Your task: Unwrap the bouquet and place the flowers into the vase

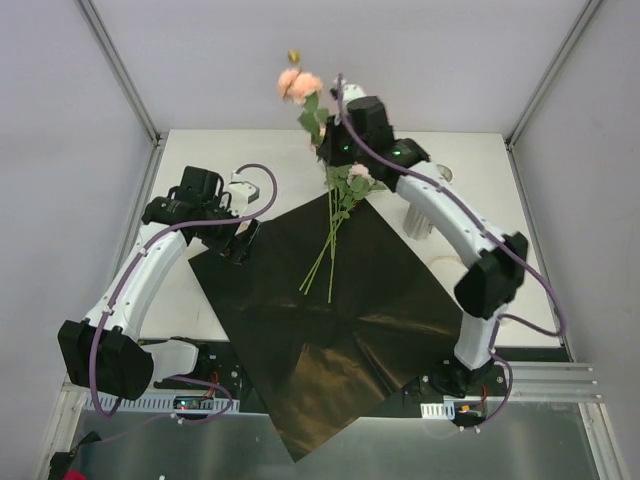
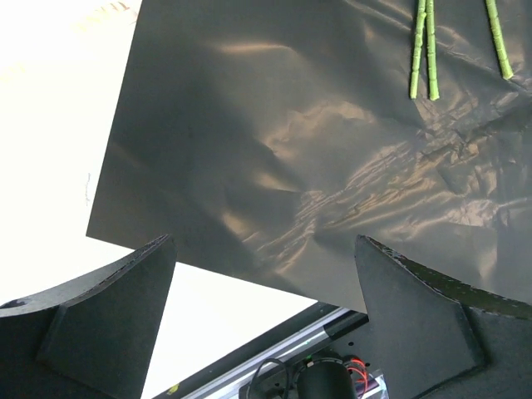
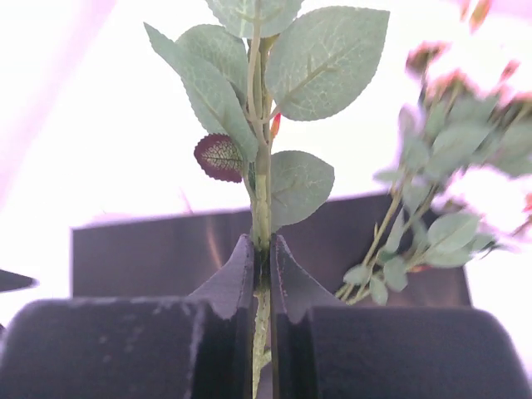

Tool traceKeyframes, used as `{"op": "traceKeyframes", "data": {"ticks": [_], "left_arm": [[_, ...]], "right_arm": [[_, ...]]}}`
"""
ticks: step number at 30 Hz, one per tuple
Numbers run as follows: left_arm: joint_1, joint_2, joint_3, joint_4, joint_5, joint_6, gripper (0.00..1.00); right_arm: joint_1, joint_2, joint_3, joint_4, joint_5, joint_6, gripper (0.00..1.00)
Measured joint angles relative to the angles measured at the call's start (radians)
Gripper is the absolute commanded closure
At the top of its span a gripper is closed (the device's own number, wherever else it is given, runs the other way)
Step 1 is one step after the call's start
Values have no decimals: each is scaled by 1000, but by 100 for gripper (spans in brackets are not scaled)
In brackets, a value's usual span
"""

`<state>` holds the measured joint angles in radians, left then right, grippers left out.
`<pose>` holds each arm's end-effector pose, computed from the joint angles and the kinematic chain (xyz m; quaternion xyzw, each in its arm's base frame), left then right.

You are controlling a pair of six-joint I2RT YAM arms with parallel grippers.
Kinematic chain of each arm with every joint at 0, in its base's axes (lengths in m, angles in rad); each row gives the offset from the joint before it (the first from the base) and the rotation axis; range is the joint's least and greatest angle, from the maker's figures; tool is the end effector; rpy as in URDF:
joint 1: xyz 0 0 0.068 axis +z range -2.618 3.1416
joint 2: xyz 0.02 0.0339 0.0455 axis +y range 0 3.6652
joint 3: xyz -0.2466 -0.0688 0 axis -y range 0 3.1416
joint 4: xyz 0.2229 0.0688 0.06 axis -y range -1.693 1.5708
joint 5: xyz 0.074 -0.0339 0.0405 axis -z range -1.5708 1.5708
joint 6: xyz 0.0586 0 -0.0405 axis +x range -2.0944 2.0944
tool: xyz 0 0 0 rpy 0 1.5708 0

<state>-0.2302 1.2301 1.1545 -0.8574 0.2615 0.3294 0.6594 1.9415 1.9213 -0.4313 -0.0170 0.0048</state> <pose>0.2323 -0.0700 0.2840 0.2993 0.8936 -0.1082 0.3166 0.3572 0.2781 0.3410 -0.2767 0.8010 0.1799 0.4995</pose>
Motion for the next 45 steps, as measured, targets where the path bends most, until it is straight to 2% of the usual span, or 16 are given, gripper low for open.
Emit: {"op": "traceKeyframes", "data": {"ticks": [5, 9, 11, 17, 26, 45], "left_arm": [[32, -12, 3, -23, 39, -1, 12], [68, -22, 4, -34, 75, -1, 12], [77, -27, 5, -40, 80, -1, 12], [82, -30, 5, -46, 99, 0, 12], [82, -30, 4, -46, 103, 8, 12], [89, -30, -7, -47, 116, 26, 12]], "right_arm": [[-38, -297, -90, 166, 43, -27, 99], [-93, -569, -353, 419, 119, -130, 99], [-148, -639, -418, 502, 141, -169, 99], [-290, -652, -430, 623, 197, -243, 99], [-394, -686, -458, 684, 235, -341, 99], [-433, -682, -644, 795, 247, -454, 99]]}}
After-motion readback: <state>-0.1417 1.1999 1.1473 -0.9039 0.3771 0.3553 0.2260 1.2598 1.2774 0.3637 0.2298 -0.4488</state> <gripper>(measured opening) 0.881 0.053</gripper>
